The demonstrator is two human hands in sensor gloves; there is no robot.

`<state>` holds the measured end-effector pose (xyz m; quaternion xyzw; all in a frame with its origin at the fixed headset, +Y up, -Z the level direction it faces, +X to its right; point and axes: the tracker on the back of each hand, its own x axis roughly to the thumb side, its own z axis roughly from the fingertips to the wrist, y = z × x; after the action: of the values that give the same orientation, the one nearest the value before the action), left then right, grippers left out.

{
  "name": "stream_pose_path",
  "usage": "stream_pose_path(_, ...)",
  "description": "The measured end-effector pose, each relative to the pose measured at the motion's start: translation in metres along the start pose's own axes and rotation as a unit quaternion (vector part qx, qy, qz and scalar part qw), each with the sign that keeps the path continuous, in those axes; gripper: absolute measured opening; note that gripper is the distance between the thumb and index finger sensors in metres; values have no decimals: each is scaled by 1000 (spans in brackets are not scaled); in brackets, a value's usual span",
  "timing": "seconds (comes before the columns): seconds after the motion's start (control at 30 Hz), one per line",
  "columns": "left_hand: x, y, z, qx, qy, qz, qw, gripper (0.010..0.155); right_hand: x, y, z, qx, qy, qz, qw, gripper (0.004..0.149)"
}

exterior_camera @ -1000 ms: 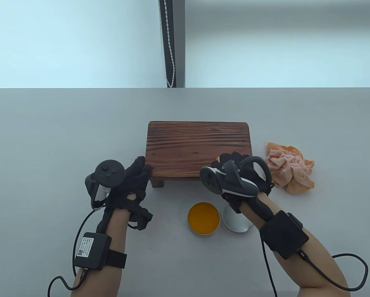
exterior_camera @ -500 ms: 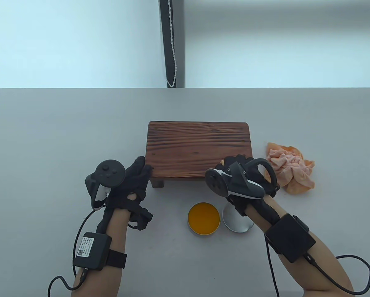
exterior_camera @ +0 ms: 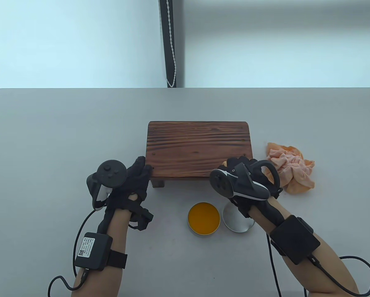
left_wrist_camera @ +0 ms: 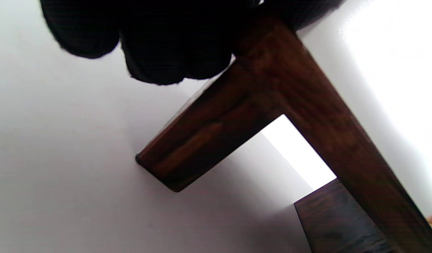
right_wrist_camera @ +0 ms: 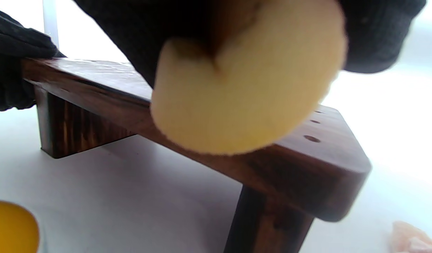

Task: Dip and apply wood wax on stool

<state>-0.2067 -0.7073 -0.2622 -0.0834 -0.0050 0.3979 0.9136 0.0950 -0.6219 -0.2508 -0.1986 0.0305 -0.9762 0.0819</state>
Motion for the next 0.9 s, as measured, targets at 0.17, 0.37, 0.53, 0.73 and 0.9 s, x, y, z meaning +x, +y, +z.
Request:
stream_pose_path(0.17,2,-1,1,3,-3,-9,1000,73,-21,7,-17,-4,57,9,998,37)
stream_pose_path(0.37,2,-1,1,3,-4,-8,1000,72,-16,2,7,17,16,7,1000,38)
stream_pose_path(0.53,2,-1,1,4,-5,-14,1000,72,-14,2,-3,5,16,-18,1000,37)
stream_pose_path(0.73,2,-1,0,4,-6,-14,1000,72,-38,8,-20,3,65,-13,998,37)
stream_pose_path(0.9,3,-2,1,5,-5,-14,1000,72,-29,2,1,35,35,7,999,38)
